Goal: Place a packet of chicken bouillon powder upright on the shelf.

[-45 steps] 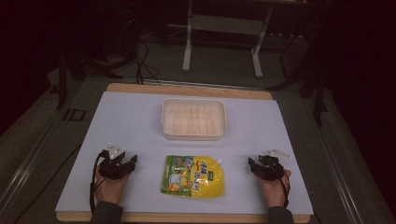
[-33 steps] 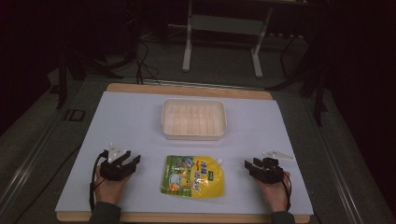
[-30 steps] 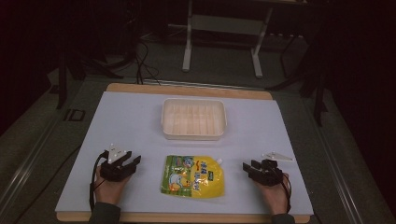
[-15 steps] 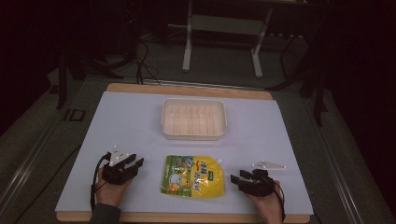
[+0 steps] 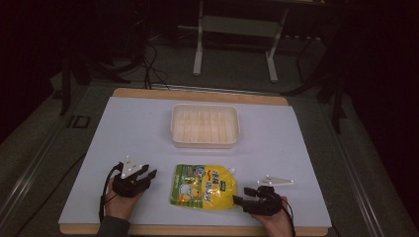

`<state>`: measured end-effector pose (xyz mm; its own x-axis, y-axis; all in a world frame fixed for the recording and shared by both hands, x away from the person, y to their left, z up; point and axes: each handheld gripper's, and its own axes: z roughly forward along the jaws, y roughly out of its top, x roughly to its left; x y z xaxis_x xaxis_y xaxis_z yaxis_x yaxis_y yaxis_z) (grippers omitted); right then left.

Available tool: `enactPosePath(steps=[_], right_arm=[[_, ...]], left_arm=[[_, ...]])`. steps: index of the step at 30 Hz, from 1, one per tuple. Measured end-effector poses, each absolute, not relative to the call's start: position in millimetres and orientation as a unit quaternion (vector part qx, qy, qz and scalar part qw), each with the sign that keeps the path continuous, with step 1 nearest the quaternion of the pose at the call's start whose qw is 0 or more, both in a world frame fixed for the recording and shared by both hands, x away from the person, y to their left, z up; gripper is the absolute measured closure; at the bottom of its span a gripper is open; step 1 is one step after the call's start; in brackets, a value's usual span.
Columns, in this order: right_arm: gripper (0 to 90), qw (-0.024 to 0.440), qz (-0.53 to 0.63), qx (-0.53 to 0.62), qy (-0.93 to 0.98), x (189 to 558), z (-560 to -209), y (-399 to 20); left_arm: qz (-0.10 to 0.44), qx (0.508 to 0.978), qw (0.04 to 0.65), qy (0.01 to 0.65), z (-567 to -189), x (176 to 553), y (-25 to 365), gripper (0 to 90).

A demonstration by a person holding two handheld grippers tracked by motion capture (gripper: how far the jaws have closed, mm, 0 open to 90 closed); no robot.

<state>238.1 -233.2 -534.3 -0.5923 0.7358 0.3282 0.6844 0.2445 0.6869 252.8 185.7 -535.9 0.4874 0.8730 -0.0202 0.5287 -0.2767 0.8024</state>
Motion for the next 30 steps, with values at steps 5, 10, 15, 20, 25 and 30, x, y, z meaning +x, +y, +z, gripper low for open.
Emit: enactPosePath(steps=[5,10,15,20,25,30], right_arm=[[33.7,0.013,0.417,0.442,0.794,234.7,-537.2,-225.4],[31.9,0.0,0.412,0.438,0.799,233.0,-540.9,-219.6],[30.3,-0.012,0.409,0.44,0.799,234.0,-544.1,-217.1],[29.9,-0.019,0.41,0.441,0.798,234.5,-544.5,-215.7],[30.5,-0.029,0.409,0.437,0.8,235.4,-544.1,-211.4],[31.6,-0.042,0.41,0.432,0.802,239.3,-544.1,-206.8]], left_arm=[[0.218,0.772,0.391,0.451,-536.1,252.5,182.2,61.9],[0.219,0.774,0.391,0.447,-536.6,252.3,179.7,61.9],[0.219,0.776,0.39,0.444,-536.7,252.1,178.1,61.7],[0.217,0.78,0.389,0.44,-537.1,252.2,176.2,61.6],[0.216,0.783,0.39,0.434,-537.4,252.3,173.6,61.6],[0.211,0.787,0.392,0.428,-538.2,252.9,169.3,61.7]])
